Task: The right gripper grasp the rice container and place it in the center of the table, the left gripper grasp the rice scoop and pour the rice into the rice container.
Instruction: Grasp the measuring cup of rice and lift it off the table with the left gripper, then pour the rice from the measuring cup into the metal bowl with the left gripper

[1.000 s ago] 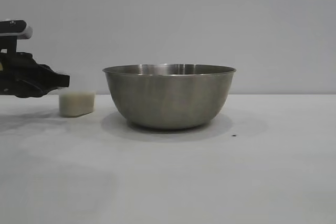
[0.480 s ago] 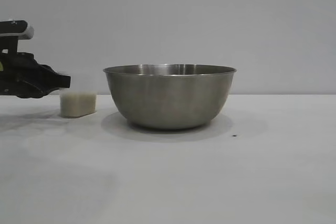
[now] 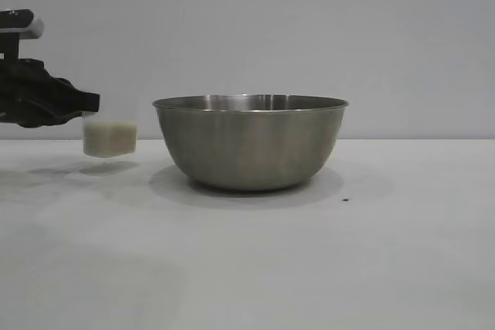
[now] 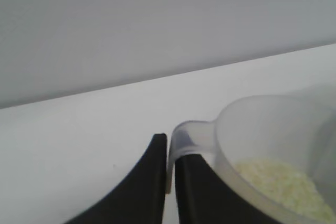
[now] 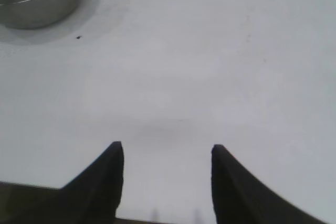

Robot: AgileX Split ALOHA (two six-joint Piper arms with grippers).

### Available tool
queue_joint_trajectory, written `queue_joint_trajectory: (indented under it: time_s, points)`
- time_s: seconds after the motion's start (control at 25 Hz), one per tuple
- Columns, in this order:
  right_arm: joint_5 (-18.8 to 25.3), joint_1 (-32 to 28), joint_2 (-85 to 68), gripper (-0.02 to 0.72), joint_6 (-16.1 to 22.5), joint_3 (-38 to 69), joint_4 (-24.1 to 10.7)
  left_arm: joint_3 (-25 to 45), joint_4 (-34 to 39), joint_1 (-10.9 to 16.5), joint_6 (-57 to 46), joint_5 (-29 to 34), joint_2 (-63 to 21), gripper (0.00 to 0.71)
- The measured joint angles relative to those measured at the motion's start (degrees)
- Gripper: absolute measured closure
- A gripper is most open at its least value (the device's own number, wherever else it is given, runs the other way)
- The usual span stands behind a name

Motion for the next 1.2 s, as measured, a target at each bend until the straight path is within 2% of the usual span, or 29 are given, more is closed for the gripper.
queue_joint_trajectory:
  time_s: [0.44, 1.04, 1.2]
  points:
    - [0.0, 0.0, 0.0, 0.376, 0.0, 0.0, 0.0, 0.1, 1.32, 0.0, -0.24, 0.0, -8.6, 0.71]
    - [0.0, 0.0, 0.0, 0.376, 0.0, 0.0, 0.0, 0.42, 6.33, 0.0, -3.93, 4.49, -16.91, 0.71]
    - [0.0, 0.0, 0.0, 0.376, 0.0, 0.0, 0.0, 0.42, 7.59, -1.96, -4.14, 7.36, -18.93, 0.71]
